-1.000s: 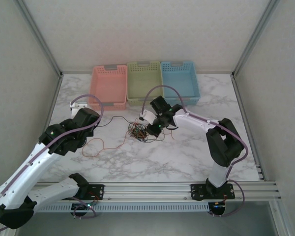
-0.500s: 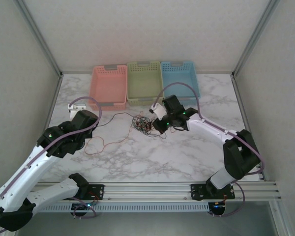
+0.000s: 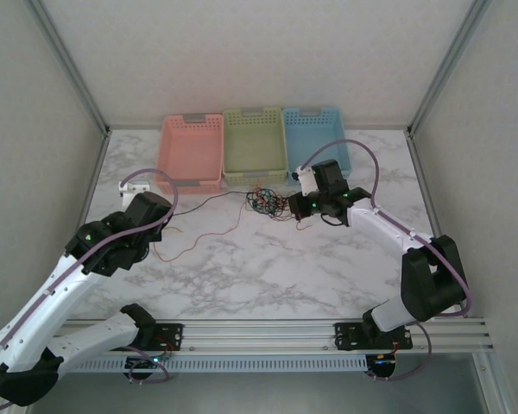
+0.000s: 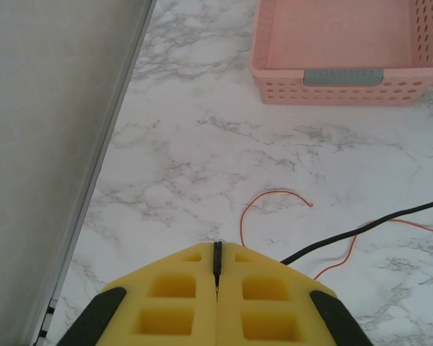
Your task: Untangle the cables
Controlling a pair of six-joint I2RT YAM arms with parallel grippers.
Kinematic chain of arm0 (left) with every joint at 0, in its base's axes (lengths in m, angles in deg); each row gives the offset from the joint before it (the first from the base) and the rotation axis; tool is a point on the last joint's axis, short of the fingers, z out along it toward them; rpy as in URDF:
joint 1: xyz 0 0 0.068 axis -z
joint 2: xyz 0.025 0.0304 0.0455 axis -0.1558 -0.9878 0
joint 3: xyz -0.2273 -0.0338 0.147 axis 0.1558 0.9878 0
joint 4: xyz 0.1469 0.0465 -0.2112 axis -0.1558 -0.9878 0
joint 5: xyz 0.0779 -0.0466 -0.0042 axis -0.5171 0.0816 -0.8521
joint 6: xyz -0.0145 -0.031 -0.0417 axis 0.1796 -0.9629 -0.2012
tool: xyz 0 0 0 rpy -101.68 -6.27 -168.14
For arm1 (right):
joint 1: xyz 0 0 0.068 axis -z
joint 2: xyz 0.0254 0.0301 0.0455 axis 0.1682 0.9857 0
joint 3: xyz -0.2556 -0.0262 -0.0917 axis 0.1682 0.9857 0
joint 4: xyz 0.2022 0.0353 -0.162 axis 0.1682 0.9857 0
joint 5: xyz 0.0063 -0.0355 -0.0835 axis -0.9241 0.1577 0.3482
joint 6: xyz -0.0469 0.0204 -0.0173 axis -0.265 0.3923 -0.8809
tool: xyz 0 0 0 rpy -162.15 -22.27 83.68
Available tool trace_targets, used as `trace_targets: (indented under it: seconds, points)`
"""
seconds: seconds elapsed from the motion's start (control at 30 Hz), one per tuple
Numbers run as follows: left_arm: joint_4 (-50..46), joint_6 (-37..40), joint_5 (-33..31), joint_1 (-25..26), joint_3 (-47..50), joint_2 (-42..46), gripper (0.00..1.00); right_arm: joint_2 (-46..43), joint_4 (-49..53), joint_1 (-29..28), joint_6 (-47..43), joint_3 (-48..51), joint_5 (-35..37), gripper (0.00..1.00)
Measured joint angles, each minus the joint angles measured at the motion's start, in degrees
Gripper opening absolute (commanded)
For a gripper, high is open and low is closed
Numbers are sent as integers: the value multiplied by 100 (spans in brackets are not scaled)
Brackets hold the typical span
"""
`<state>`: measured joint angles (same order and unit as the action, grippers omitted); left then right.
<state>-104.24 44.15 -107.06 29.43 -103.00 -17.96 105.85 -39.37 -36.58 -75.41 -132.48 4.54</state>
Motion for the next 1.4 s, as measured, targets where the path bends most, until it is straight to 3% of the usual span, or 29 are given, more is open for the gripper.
trace_targets:
  seconds: [1.4]
  points:
    - [118, 0, 199, -26, 0, -216, 0, 20, -319, 9, 297, 295, 66, 0]
